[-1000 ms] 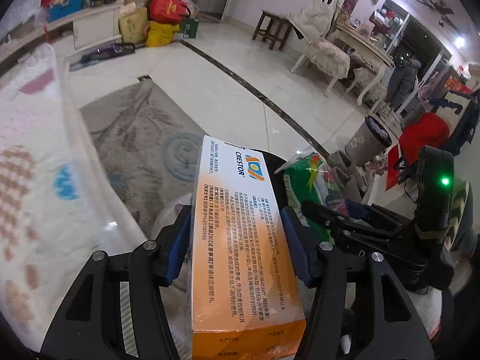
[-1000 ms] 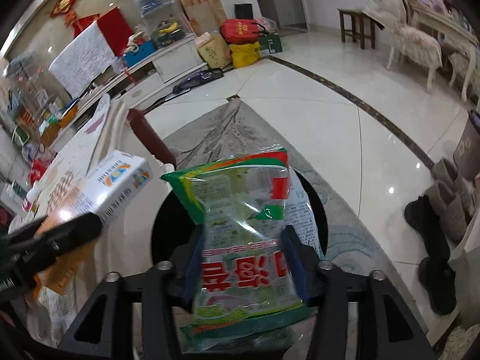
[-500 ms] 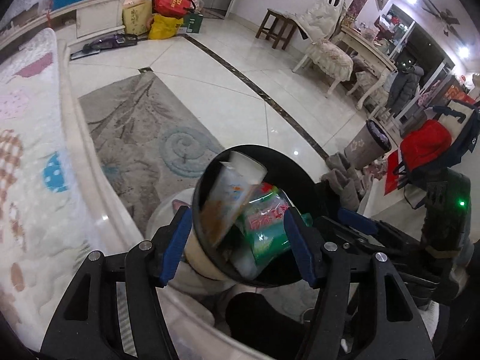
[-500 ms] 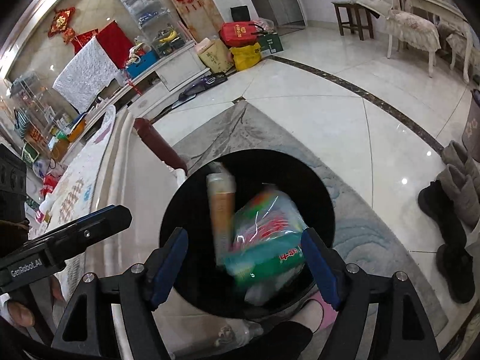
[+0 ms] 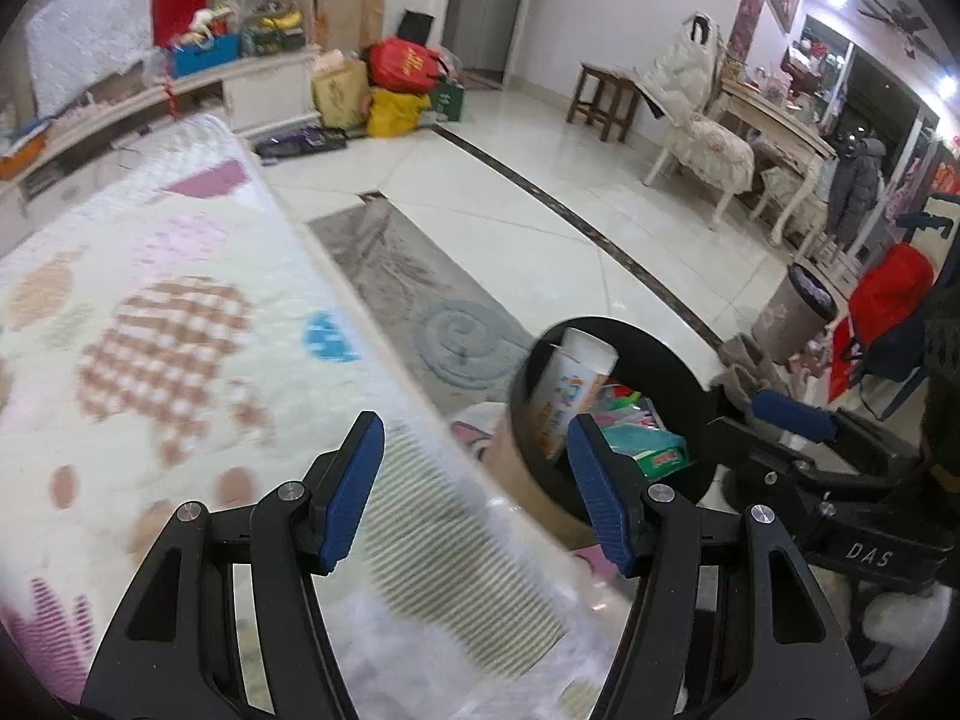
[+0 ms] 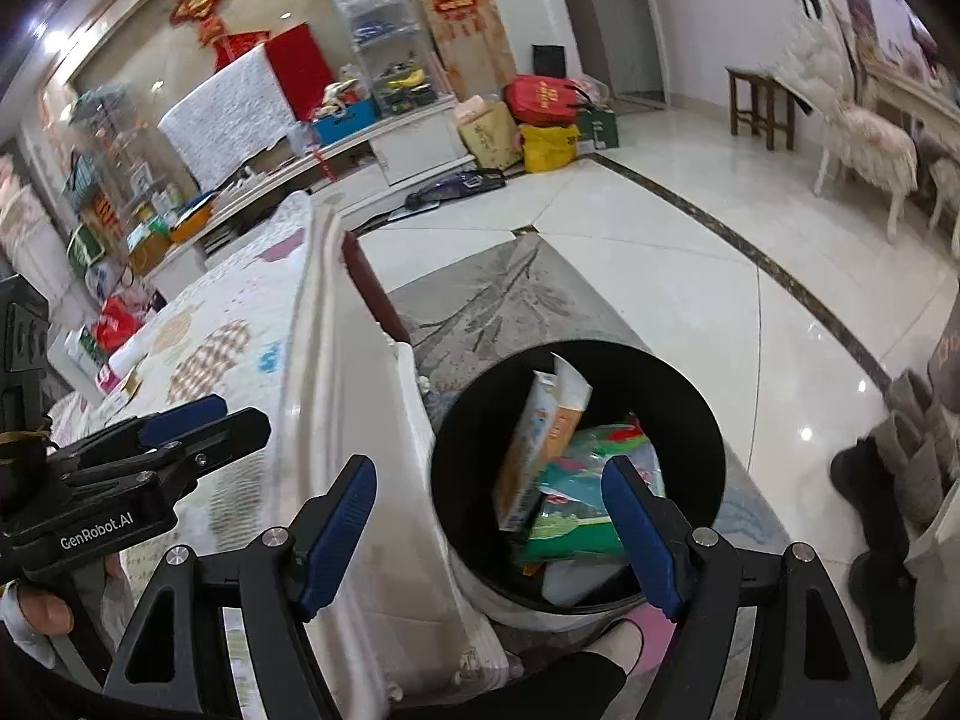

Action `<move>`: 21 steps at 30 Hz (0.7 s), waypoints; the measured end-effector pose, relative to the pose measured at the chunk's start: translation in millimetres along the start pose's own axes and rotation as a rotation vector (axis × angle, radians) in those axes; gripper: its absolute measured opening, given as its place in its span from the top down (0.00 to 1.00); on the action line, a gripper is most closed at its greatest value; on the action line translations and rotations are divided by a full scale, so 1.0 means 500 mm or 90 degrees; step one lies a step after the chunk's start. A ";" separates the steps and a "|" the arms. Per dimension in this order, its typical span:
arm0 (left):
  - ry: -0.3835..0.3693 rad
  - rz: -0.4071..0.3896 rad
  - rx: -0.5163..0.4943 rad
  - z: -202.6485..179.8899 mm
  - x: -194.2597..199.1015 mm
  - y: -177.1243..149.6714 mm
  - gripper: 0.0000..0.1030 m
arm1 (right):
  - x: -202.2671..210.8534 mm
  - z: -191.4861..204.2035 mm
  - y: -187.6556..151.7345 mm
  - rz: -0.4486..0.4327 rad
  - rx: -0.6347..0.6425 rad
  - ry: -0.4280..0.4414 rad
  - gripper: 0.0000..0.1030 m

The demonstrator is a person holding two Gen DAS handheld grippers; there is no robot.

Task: Collect trash
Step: 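Open the left tool over the bin while the right tool releases the seaweed bag, then move both open tools back over the remaining trash on the bed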

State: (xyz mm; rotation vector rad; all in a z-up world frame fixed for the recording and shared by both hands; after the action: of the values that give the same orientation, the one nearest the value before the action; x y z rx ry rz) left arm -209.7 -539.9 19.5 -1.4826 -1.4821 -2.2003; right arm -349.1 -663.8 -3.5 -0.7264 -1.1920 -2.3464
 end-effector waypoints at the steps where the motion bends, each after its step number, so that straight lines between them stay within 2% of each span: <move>1: 0.007 -0.006 0.001 0.012 0.011 -0.003 0.39 | 0.000 0.014 0.003 0.001 0.008 0.002 0.27; 10: 0.072 -0.036 0.038 0.122 0.074 -0.030 0.39 | -0.003 0.134 0.009 0.010 0.049 0.045 0.27; 21: 0.118 -0.014 0.122 0.287 0.130 -0.107 0.39 | -0.068 0.294 -0.012 0.061 0.110 0.113 0.27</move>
State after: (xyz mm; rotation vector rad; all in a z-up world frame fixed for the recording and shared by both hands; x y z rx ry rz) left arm -178.6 -377.7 40.7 -1.1760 -1.6003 -2.0736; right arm -287.3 -534.8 45.3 -0.4943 -1.2338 -2.1476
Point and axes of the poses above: each gripper's, at about its wrist camera, not at the fingertips, and x roughly against the way its jaws point, z to its left, y to its top, the point moved 4 cm from there along -x, roughly the way its jaws point, and after that the axes turned 15 degrees about y, right-handed, at the moved point
